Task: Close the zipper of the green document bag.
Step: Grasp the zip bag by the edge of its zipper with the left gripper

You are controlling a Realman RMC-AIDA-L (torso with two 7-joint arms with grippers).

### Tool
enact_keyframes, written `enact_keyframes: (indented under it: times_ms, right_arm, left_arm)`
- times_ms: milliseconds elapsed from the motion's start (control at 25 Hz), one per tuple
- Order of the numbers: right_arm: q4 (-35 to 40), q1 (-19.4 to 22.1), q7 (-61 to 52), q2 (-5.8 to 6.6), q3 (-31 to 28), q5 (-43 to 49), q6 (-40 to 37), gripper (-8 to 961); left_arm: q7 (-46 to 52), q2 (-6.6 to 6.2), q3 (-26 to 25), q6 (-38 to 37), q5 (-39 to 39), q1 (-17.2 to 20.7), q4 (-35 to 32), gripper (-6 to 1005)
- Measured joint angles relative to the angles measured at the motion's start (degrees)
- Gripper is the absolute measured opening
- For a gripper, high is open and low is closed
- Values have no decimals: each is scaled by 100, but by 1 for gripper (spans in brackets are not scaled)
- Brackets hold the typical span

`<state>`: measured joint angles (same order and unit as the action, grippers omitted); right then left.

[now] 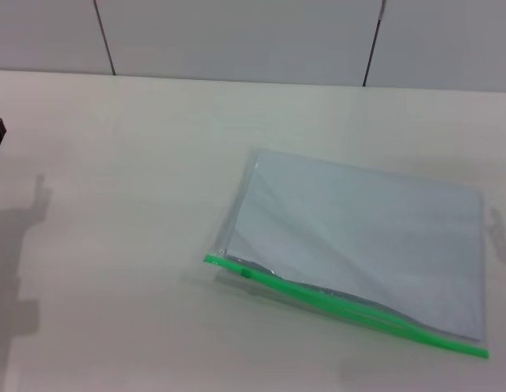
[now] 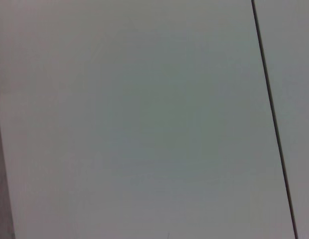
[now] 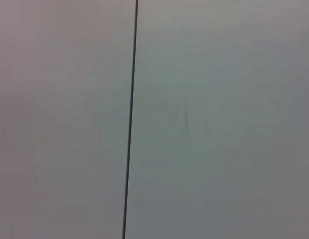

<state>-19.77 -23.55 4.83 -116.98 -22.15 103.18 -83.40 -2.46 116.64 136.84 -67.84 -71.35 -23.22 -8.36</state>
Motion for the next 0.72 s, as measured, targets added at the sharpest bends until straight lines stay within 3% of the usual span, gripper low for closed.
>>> enact_keyframes:
  times_ms: [720]
  right_arm:
    - [0,-14,0,0,0,5,0,754]
  left_arm:
    - [-11,9,9,76,87,-60,-16,834]
